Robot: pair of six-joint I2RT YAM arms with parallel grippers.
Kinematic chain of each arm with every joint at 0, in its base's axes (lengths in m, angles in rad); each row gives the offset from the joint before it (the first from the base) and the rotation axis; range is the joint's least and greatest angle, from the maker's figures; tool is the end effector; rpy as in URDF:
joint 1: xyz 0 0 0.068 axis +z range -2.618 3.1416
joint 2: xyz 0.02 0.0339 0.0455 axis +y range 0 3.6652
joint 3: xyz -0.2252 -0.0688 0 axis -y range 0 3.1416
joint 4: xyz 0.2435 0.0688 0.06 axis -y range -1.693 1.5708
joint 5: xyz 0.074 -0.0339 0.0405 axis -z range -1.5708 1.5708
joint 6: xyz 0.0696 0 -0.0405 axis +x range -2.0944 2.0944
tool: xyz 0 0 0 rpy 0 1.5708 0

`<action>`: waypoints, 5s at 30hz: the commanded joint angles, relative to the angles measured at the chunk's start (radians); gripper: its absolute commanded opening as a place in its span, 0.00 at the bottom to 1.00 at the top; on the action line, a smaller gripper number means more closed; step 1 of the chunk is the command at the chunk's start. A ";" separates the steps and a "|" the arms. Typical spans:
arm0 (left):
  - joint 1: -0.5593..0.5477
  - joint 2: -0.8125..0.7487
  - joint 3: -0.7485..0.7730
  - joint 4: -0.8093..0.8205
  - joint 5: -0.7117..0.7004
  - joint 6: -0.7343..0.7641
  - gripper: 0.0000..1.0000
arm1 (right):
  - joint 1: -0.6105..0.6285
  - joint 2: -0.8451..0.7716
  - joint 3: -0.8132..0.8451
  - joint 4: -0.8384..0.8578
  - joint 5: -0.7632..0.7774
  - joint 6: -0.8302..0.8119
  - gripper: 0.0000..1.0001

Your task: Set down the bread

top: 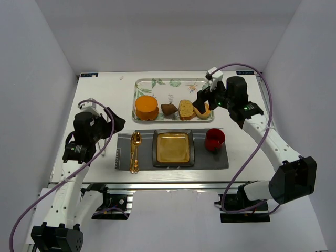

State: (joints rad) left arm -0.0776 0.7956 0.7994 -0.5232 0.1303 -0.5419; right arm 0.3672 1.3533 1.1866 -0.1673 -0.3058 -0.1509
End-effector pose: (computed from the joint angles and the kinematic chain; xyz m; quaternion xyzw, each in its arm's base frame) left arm 0.2284 -0.0268 0.2643 -0.1668 0.8475 -0.2063 0.4598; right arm 0.3230 0.1467 0.3061 -0.2916 0.7558 0.1852 0.5562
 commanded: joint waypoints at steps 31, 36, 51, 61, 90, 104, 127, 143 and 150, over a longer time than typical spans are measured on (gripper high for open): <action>0.133 0.643 0.103 0.018 -0.405 0.456 0.85 | -0.246 -0.020 -0.076 -0.193 -0.658 -0.283 0.89; 0.186 0.704 0.083 0.066 -0.333 0.485 0.86 | -0.272 -0.017 -0.073 -0.184 -0.659 -0.273 0.89; 0.216 0.852 0.050 0.192 -0.221 0.442 0.68 | -0.295 -0.003 -0.039 -0.201 -0.665 -0.254 0.89; 0.233 0.660 0.007 0.250 -0.055 0.341 0.15 | -0.324 -0.010 -0.050 -0.202 -0.679 -0.249 0.89; -0.364 0.709 0.430 0.255 0.290 -0.047 0.50 | -0.385 -0.033 -0.090 -0.172 -0.722 -0.216 0.89; -0.376 1.086 0.846 -0.024 0.167 0.129 0.53 | -0.415 -0.037 -0.111 -0.172 -0.739 -0.220 0.89; -0.376 1.262 1.017 -0.135 0.345 0.183 0.53 | -0.425 -0.031 -0.131 -0.147 -0.745 -0.194 0.89; -0.376 1.283 1.060 -0.201 0.374 0.209 0.30 | -0.435 -0.037 -0.137 -0.129 -0.753 -0.180 0.89; -0.360 1.182 1.037 -0.121 0.382 0.120 0.00 | -0.436 -0.043 -0.140 -0.129 -0.756 -0.177 0.89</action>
State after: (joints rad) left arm -0.4507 2.1033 1.8221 -0.7181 0.4694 -0.3714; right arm -0.0643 1.3357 1.0489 -0.3241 -1.0302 -0.3401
